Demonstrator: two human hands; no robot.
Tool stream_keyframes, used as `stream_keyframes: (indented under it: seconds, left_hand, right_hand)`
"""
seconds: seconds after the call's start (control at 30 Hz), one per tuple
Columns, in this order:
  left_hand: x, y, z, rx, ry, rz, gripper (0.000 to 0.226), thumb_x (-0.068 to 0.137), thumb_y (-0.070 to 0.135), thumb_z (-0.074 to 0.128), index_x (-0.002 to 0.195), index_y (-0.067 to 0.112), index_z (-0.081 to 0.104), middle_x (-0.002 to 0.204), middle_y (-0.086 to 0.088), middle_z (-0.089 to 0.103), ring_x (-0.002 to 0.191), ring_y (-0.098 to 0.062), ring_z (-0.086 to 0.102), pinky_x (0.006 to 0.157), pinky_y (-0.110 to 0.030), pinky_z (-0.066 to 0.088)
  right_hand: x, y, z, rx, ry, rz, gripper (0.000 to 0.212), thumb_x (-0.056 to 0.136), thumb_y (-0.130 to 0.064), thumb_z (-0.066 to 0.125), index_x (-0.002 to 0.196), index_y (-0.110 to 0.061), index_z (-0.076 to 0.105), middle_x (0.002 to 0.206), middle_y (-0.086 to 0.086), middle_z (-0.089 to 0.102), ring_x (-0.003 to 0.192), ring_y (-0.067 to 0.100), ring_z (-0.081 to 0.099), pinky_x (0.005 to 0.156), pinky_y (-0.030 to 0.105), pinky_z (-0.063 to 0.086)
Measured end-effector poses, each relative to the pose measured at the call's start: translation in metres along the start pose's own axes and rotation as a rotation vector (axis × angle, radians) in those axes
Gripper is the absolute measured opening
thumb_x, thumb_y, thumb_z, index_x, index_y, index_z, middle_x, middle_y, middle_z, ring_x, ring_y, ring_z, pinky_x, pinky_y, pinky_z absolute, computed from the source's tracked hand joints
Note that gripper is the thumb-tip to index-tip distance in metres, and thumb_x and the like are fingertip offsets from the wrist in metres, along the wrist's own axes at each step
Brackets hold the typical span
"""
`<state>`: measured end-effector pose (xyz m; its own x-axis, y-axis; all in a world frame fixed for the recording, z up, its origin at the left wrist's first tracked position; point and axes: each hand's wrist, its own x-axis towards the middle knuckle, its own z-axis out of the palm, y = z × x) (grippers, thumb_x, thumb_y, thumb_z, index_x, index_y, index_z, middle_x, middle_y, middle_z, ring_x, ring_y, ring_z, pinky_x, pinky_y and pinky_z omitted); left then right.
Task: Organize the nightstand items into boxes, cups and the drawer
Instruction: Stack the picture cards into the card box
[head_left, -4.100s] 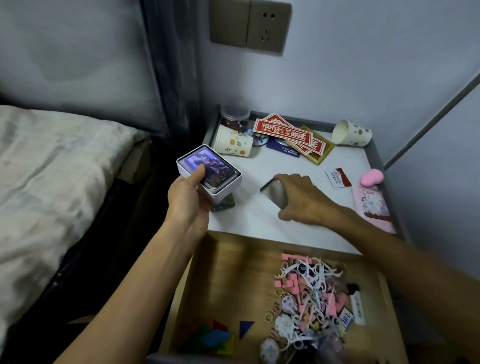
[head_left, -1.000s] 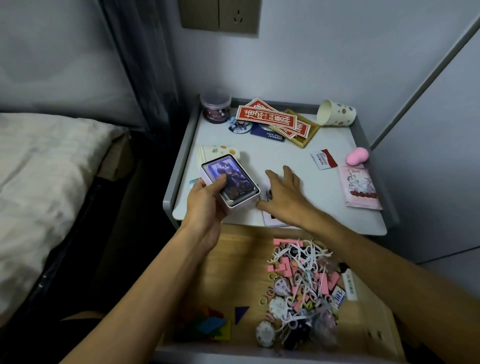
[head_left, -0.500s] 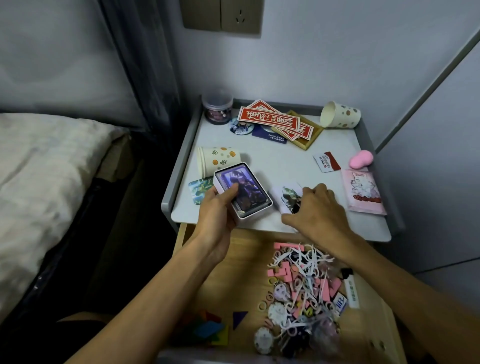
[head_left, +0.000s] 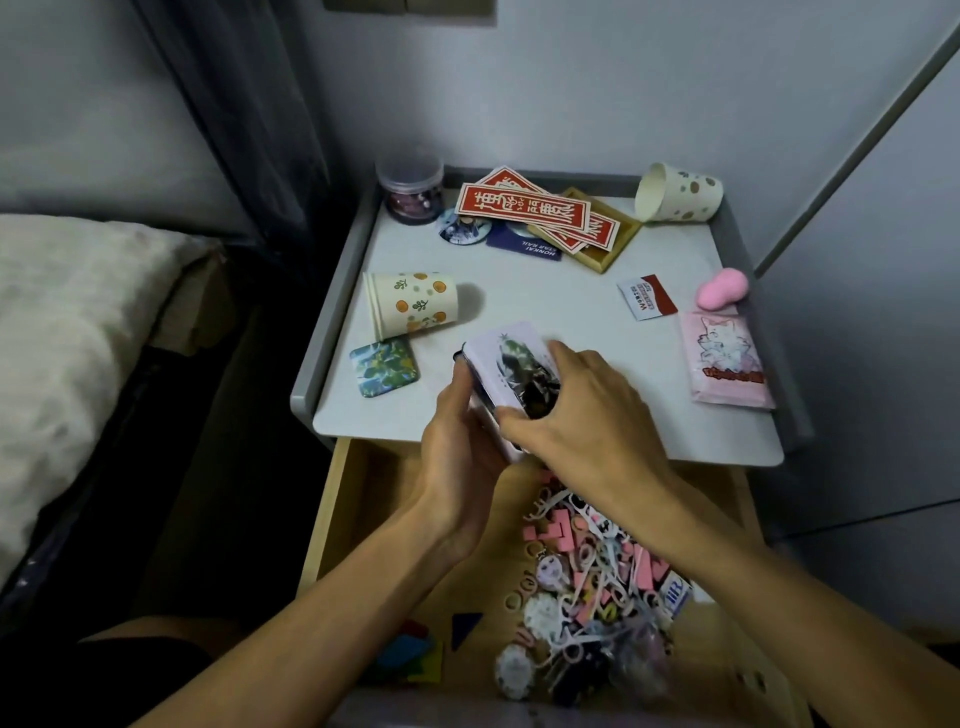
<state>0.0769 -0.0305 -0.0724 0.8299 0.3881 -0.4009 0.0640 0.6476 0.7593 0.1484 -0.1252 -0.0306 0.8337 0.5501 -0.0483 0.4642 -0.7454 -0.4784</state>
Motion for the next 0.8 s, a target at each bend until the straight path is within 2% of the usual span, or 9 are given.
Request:
stream_keyframes:
  seconds: [0.1, 0.2, 0.33, 0.43, 0.57, 0.67, 0.73, 0.8]
  left_hand:
    - [-0.0008, -0.0059, 0.0009, 0.013, -0.003, 0.007, 0.052, 0.105, 0.050, 0.033, 0.139, 0.016, 0.053, 0.127, -0.018, 0.065, 0.117, -0.030, 0.064, 0.080, -0.037, 0.059]
    - [0.0004, -0.0068, 0.0007, 0.003, 0.010, 0.006, 0.055, 0.103, 0.052, 0.035, 0.139, 0.014, 0.052, 0.128, -0.036, 0.054, 0.110, -0.033, 0.060, 0.079, -0.043, 0.056]
    - [0.0008, -0.0059, -0.0007, -0.003, 0.009, 0.000, 0.052, 0.105, 0.048, 0.032, 0.139, 0.014, 0.053, 0.128, -0.017, 0.065, 0.118, -0.033, 0.063, 0.084, -0.039, 0.057]
    - [0.0005, -0.0051, -0.0010, 0.010, 0.036, -0.005, 0.053, 0.104, 0.049, 0.036, 0.138, 0.012, 0.052, 0.130, -0.021, 0.062, 0.114, -0.031, 0.062, 0.083, -0.040, 0.055]
    - [-0.0020, -0.0045, 0.0012, 0.000, 0.079, 0.004, 0.055, 0.102, 0.050, 0.041, 0.138, 0.010, 0.050, 0.131, -0.030, 0.058, 0.108, -0.034, 0.055, 0.088, -0.048, 0.046]
    - [-0.0024, -0.0049, 0.0001, 0.019, 0.079, 0.016, 0.054, 0.102, 0.049, 0.040, 0.138, 0.009, 0.049, 0.130, -0.025, 0.060, 0.115, -0.040, 0.061, 0.085, -0.044, 0.052]
    - [-0.0029, -0.0034, -0.0004, 0.036, 0.066, 0.032, 0.053, 0.103, 0.047, 0.041, 0.138, 0.007, 0.047, 0.128, -0.022, 0.062, 0.114, -0.034, 0.064, 0.078, -0.037, 0.057]
    - [-0.0032, -0.0023, -0.0007, 0.036, 0.055, 0.043, 0.054, 0.103, 0.043, 0.046, 0.138, 0.002, 0.044, 0.126, -0.025, 0.062, 0.112, -0.033, 0.065, 0.078, -0.038, 0.057]
  right_hand:
    - [-0.0002, -0.0009, -0.0003, -0.074, 0.033, -0.020, 0.077, 0.078, -0.062, 0.060, 0.140, -0.021, 0.040, 0.127, 0.002, 0.052, 0.115, 0.023, 0.053, 0.078, 0.030, 0.034]
    - [-0.0030, -0.0024, -0.0001, -0.121, 0.033, -0.053, 0.081, 0.081, -0.066, 0.058, 0.144, -0.021, 0.036, 0.132, 0.002, 0.050, 0.117, 0.022, 0.053, 0.081, 0.030, 0.039]
    - [-0.0055, -0.0050, -0.0005, -0.139, 0.027, -0.084, 0.080, 0.082, -0.066, 0.056, 0.144, -0.020, 0.035, 0.129, 0.003, 0.049, 0.113, 0.022, 0.054, 0.083, 0.030, 0.043]
    - [-0.0060, -0.0057, -0.0010, -0.152, 0.033, -0.091, 0.078, 0.082, -0.066, 0.056, 0.142, -0.020, 0.037, 0.127, 0.004, 0.050, 0.111, 0.023, 0.056, 0.081, 0.030, 0.043]
    - [-0.0060, -0.0063, -0.0017, -0.185, 0.014, -0.091, 0.076, 0.082, -0.066, 0.056, 0.140, -0.020, 0.038, 0.126, 0.005, 0.051, 0.109, 0.024, 0.056, 0.076, 0.028, 0.036]
    - [-0.0062, -0.0068, -0.0022, -0.190, 0.007, -0.091, 0.076, 0.082, -0.065, 0.057, 0.140, -0.020, 0.038, 0.127, 0.004, 0.050, 0.109, 0.023, 0.056, 0.076, 0.027, 0.034]
    - [-0.0066, -0.0068, -0.0017, -0.190, 0.007, -0.105, 0.076, 0.082, -0.065, 0.057, 0.141, -0.020, 0.038, 0.127, 0.004, 0.050, 0.108, 0.022, 0.057, 0.076, 0.026, 0.035]
    - [-0.0073, -0.0065, -0.0012, -0.192, 0.007, -0.121, 0.077, 0.083, -0.065, 0.056, 0.142, -0.019, 0.036, 0.127, 0.004, 0.049, 0.109, 0.022, 0.056, 0.077, 0.026, 0.037]
